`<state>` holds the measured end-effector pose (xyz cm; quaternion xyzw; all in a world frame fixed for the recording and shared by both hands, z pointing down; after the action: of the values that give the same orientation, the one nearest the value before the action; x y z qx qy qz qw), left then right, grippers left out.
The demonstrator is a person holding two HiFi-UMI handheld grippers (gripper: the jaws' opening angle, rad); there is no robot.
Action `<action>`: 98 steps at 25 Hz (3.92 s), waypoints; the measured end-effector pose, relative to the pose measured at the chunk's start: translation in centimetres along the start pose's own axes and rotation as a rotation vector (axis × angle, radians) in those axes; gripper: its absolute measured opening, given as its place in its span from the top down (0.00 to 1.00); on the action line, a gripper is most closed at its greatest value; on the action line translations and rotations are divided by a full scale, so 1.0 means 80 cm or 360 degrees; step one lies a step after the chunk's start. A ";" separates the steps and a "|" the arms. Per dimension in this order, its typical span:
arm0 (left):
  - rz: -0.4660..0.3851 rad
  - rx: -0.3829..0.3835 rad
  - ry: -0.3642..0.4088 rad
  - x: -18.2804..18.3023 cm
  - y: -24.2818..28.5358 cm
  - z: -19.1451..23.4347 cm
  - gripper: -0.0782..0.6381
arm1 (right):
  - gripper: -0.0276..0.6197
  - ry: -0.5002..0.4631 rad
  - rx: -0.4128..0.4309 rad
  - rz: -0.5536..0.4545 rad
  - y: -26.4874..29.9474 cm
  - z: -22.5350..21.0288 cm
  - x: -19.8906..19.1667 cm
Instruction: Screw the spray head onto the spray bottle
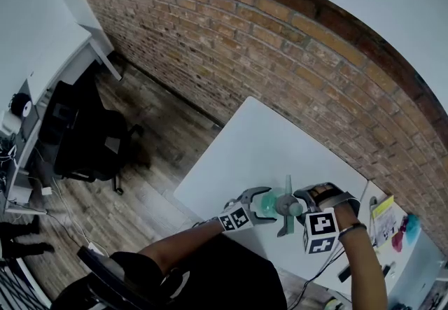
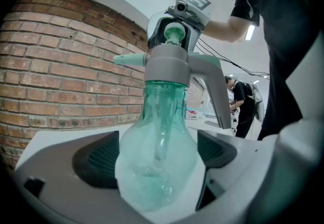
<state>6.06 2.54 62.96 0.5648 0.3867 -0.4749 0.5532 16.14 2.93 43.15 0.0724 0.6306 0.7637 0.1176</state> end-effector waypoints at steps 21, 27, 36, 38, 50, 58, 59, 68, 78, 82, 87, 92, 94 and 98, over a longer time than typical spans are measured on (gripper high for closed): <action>0.0037 -0.0007 -0.0012 -0.003 0.002 0.001 0.24 | 0.53 -0.0072 0.0124 0.0028 0.038 -0.002 0.016; 0.0018 -0.0005 -0.0002 0.001 0.000 -0.001 0.24 | 0.53 0.0369 0.0164 -0.0106 0.038 -0.004 0.010; -0.0007 -0.0046 0.0052 -0.011 -0.007 -0.002 0.24 | 0.53 0.0459 0.0154 -0.0170 0.037 -0.002 0.005; 0.0013 -0.0039 0.0086 -0.022 -0.006 -0.005 0.24 | 0.53 0.0510 0.0151 -0.0200 0.036 -0.001 0.002; 0.0020 0.0020 0.0301 -0.045 -0.002 -0.008 0.24 | 0.53 0.0997 0.0057 -0.0350 0.036 0.001 -0.009; -0.0020 0.0013 0.0217 -0.047 -0.001 -0.007 0.24 | 0.53 0.1361 -0.0020 -0.0298 0.036 0.001 -0.006; -0.0024 0.0014 0.0206 -0.046 -0.001 -0.007 0.24 | 0.53 0.1422 -0.0033 -0.0294 0.036 0.001 -0.007; -0.0013 0.0032 0.0101 -0.039 -0.002 -0.002 0.24 | 0.53 0.1822 -0.0237 -0.0296 0.039 0.002 -0.002; 0.0028 0.0011 0.0086 -0.038 -0.002 -0.005 0.24 | 0.53 0.1107 -0.0245 -0.0322 0.012 -0.001 0.010; 0.0038 0.0003 0.0064 -0.040 0.000 -0.007 0.24 | 0.53 0.0643 0.0003 -0.0218 0.013 -0.004 0.012; 0.0056 0.0034 0.0025 -0.038 -0.001 -0.007 0.24 | 0.53 0.0210 0.0094 -0.0063 0.035 -0.003 0.017; 0.0072 0.0061 -0.0006 -0.038 0.003 -0.010 0.24 | 0.53 0.0213 0.0118 -0.0069 0.039 0.000 0.014; 0.0071 0.0060 -0.0009 -0.037 0.003 -0.010 0.24 | 0.53 0.0309 0.0124 -0.0089 0.039 0.000 0.013; 0.0069 0.0065 -0.0002 -0.038 0.001 -0.011 0.24 | 0.53 0.0535 0.0112 -0.0129 0.039 -0.003 0.012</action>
<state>5.47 3.69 65.86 0.5839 0.3642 -0.4708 0.5520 14.89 2.44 46.11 -0.0777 0.6701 0.7372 0.0385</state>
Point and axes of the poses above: the fingertips, and each gripper's own axes: y forward along the fingers, z to its left, x out of its top, the point moved 9 cm from there along -y, backward along the fingers
